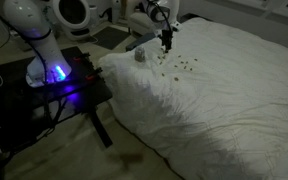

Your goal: Pick up the small objects from the bed and put them in the jar

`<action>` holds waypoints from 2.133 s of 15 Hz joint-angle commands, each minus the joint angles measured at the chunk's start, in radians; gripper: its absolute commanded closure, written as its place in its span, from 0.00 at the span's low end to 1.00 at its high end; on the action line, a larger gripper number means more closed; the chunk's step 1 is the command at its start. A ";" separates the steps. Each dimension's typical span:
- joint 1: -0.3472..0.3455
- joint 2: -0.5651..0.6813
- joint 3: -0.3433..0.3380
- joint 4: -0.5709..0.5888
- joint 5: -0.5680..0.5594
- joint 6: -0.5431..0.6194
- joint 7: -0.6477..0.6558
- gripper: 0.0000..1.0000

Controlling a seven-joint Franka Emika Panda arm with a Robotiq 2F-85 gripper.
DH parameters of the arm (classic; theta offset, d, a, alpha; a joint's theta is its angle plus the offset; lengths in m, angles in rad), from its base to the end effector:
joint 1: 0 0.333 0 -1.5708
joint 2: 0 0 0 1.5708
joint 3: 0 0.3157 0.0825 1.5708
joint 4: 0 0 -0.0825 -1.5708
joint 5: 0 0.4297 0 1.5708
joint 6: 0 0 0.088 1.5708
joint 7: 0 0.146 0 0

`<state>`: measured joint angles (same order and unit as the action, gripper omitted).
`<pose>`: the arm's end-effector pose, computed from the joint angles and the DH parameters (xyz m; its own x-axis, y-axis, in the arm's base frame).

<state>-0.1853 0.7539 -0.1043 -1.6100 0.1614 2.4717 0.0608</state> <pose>0.7124 -0.2024 0.1252 0.8985 -0.4251 0.1091 -0.4223 -0.9051 -0.0492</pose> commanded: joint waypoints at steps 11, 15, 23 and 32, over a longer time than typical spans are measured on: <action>-0.014 0.239 0.007 0.347 -0.026 -0.369 0.004 0.00; -0.016 0.289 0.007 0.394 -0.028 -0.382 0.003 0.00; -0.014 0.357 0.003 0.443 -0.041 -0.326 0.004 0.00; -0.013 0.400 0.005 0.483 -0.047 -0.296 0.005 0.12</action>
<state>-0.1947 1.1306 -0.1023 -1.1672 0.1344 2.1660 0.0608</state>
